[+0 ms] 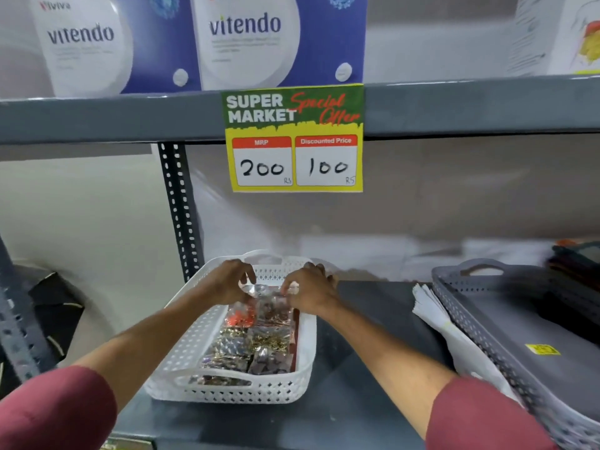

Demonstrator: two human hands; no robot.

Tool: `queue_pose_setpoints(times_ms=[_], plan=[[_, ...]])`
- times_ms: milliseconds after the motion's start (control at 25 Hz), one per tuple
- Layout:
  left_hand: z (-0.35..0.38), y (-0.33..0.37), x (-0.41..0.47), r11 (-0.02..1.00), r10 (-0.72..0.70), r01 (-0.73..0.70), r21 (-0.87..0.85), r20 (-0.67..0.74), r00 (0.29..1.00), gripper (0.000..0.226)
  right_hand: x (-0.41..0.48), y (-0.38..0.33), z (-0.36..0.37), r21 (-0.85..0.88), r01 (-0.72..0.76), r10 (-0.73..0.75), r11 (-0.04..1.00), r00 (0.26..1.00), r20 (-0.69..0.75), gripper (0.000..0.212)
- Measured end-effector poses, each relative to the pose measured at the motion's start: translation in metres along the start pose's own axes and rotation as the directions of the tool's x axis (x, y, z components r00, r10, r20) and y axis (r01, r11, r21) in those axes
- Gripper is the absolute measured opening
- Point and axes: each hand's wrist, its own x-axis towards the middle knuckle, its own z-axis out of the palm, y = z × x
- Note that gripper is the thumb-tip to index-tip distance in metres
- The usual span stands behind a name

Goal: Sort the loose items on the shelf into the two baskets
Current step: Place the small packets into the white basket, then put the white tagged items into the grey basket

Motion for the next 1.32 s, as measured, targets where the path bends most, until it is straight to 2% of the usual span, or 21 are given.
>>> queue_pose_setpoints(times_ms=[120, 200, 280, 360, 440, 560, 640, 760, 880, 920, 1000, 1080, 1120, 1160, 1240, 1320], plan=[[-0.015, 0.04, 0.007, 0.973, 0.055, -0.086, -0.216, -0.144, 0.988, 0.018, -0.018, 0.019, -0.046, 0.092, 0.02, -0.005, 0.996, 0.987, -0.158, 0.014], [-0.023, 0.088, 0.01, 0.922, 0.115, -0.183, -0.341, -0.209, 0.971, 0.014, -0.034, 0.042, -0.087, 0.048, -0.05, 0.06, 0.998, 0.97, -0.235, 0.017], [-0.025, 0.142, 0.01, 0.877, 0.172, -0.236, -0.419, -0.185, 0.968, 0.019, -0.053, 0.065, -0.122, -0.145, -0.207, 0.168, 0.968, 0.956, -0.239, 0.022], [-0.016, 0.193, 0.011, 0.832, 0.218, -0.217, -0.511, -0.059, 0.974, 0.024, -0.077, 0.082, -0.139, -0.406, -0.307, 0.245, 0.861, 0.949, -0.197, 0.027], [-0.003, 0.229, 0.013, 0.823, 0.234, -0.191, -0.535, 0.013, 0.972, 0.027, -0.102, 0.092, -0.129, -0.614, -0.297, 0.278, 0.732, 0.952, -0.128, 0.035], [0.009, 0.263, 0.014, 0.814, 0.21, -0.154, -0.56, 0.037, 0.977, 0.027, -0.128, 0.111, -0.095, -0.712, -0.276, 0.381, 0.646, 0.925, -0.013, 0.044], [0.014, 0.271, 0.01, 0.768, 0.176, -0.102, -0.632, 0.055, 0.983, 0.03, -0.131, 0.118, -0.092, -0.672, -0.303, 0.395, 0.675, 0.918, -0.017, 0.042], [0.023, 0.276, -0.001, 0.658, 0.059, 0.051, -0.751, 0.119, 0.991, 0.05, -0.128, 0.114, -0.113, -0.538, -0.317, 0.334, 0.781, 0.94, -0.07, 0.038], [0.029, 0.275, 0.0, 0.36, -0.003, 0.348, -0.865, 0.372, 0.928, 0.063, -0.125, 0.103, -0.133, -0.224, -0.275, 0.264, 0.935, 0.961, -0.078, 0.01], [0.031, 0.272, 0.001, 0.285, 0.022, 0.41, -0.866, 0.434, 0.901, 0.057, -0.124, 0.101, -0.136, -0.101, -0.264, 0.261, 0.959, 0.964, -0.05, 0.01], [0.037, 0.265, 0.001, 0.222, 0.033, 0.468, -0.855, 0.486, 0.873, 0.029, -0.122, 0.106, -0.142, 0.055, -0.268, 0.27, 0.962, 0.962, -0.029, 0.016], [0.045, 0.257, 0.0, 0.257, -0.07, 0.458, -0.851, 0.456, 0.887, 0.01, -0.124, 0.115, -0.143, 0.022, -0.268, 0.269, 0.963, 0.96, -0.081, 0.013], [0.049, 0.252, 0.001, 0.317, -0.141, 0.428, -0.846, 0.404, 0.904, 0.01, -0.126, 0.118, -0.141, -0.094, -0.273, 0.265, 0.958, 0.96, -0.087, 0.01], [0.05, 0.249, 0.001, 0.396, -0.197, 0.395, -0.829, 0.344, 0.918, 0.012, -0.128, 0.121, -0.135, -0.246, -0.27, 0.266, 0.931, 0.963, -0.051, 0.012], [0.051, 0.243, 0.001, 0.569, -0.243, 0.334, -0.752, 0.234, 0.941, 0.018, -0.134, 0.123, -0.112, -0.511, -0.243, 0.321, 0.825, 0.945, 0.069, 0.031], [0.056, 0.24, 0.003, 0.655, -0.24, 0.299, -0.694, 0.184, 0.953, 0.03, -0.136, 0.124, -0.09, -0.639, -0.231, 0.362, 0.734, 0.929, 0.08, 0.041]])
